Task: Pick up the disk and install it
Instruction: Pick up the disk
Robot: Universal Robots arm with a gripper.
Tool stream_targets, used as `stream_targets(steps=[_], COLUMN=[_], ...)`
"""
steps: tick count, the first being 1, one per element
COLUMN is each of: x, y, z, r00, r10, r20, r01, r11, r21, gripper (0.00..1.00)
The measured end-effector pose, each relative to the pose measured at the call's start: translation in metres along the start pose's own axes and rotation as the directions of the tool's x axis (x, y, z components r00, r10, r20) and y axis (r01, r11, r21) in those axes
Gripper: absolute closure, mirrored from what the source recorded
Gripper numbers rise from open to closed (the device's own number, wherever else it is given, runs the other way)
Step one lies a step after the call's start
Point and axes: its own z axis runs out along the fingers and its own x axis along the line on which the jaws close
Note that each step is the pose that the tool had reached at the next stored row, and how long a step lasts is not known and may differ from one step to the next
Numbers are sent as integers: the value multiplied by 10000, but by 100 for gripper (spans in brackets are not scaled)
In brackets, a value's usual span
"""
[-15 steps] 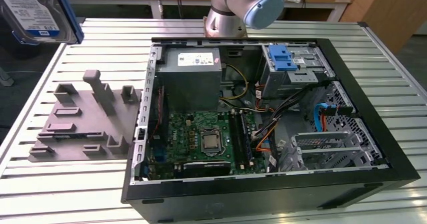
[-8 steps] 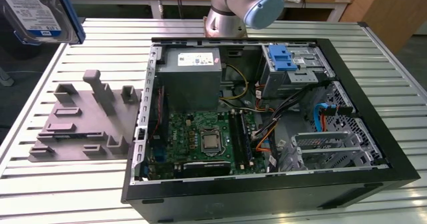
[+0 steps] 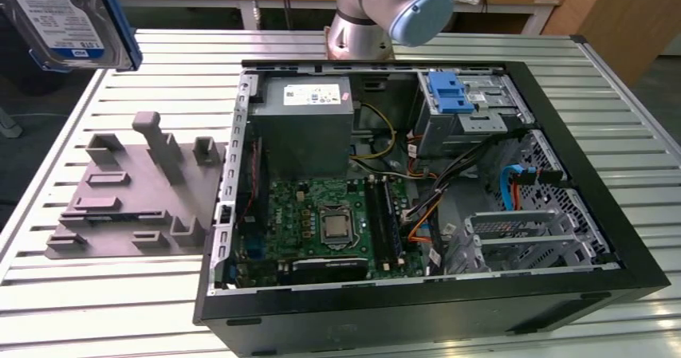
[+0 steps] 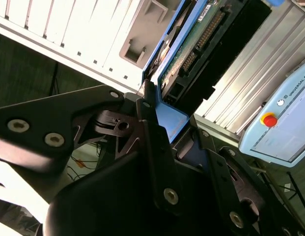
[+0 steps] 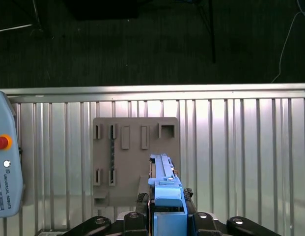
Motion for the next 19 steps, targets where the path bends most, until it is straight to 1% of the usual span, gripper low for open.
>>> stream_targets(steps=[8, 13, 16, 19], x=[1, 8, 44, 100], y=[-38, -73, -88, -96], z=[0, 0, 0, 0], r00=[10000, 10000, 10000, 10000], r10=[0, 0, 0, -1], r20=[0, 0, 0, 0], r01=[0, 0, 0, 1], r11=[10000, 10000, 10000, 10000], r21=[0, 0, 0, -1], gripper=[64, 64, 64, 64])
